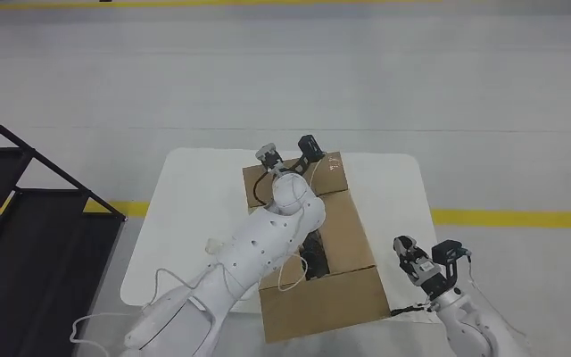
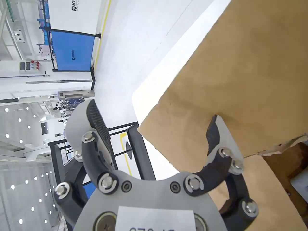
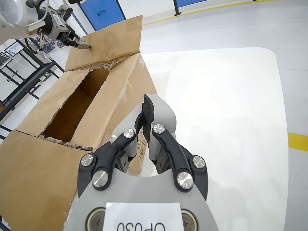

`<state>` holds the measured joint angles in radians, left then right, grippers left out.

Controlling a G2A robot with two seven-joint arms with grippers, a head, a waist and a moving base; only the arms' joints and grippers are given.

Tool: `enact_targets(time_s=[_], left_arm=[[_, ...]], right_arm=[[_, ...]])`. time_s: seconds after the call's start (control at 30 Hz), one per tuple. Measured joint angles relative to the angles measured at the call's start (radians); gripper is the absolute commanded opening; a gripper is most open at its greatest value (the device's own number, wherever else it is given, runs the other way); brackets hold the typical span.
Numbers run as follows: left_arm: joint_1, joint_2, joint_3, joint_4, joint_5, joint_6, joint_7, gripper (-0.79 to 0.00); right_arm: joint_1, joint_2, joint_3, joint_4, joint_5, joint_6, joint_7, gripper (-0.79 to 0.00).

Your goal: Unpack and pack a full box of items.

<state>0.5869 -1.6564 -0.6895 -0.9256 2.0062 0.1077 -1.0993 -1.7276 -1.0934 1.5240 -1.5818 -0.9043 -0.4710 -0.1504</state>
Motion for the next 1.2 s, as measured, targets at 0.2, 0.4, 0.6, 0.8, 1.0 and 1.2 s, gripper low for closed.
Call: enact_targets(time_s=[0.2,0.4,0.6,0.8,1.0,1.2], left_arm=[[-0.007,-0.024,-0.01,0.057,-0.031,-0.015,-0.002,0.0],[-0.001,-0.035,-0.024,0.044,-0.018,-0.023,-0.005,0.0],[0.06,-0.021,-0.061,-0.078,0.017,-0.091,-0.044,0.0],[0.212,0.024,-0.166,-0.34,0.05,-0.196,-0.114,0.0],[0.392,0.059,-0.261,-0.6,0.036,-0.361,-0.172,0.0],[0.508,0.07,-0.347,-0.746,-0.098,-0.431,-0.251,0.0]], right_arm=[[0.016,-0.004,-0.003,0.022,0.002,0.03,0.01,-0.785],[0.046,-0.007,-0.014,0.038,0.014,0.036,0.037,-0.785],[0.09,-0.016,-0.067,0.066,-0.008,0.055,0.063,-0.785],[0.111,-0.024,-0.128,0.087,-0.047,0.039,0.07,-0.785],[0.108,-0.03,-0.176,0.091,-0.069,0.009,0.079,-0.785],[0.079,-0.033,-0.227,0.061,-0.111,-0.029,0.087,-0.785]])
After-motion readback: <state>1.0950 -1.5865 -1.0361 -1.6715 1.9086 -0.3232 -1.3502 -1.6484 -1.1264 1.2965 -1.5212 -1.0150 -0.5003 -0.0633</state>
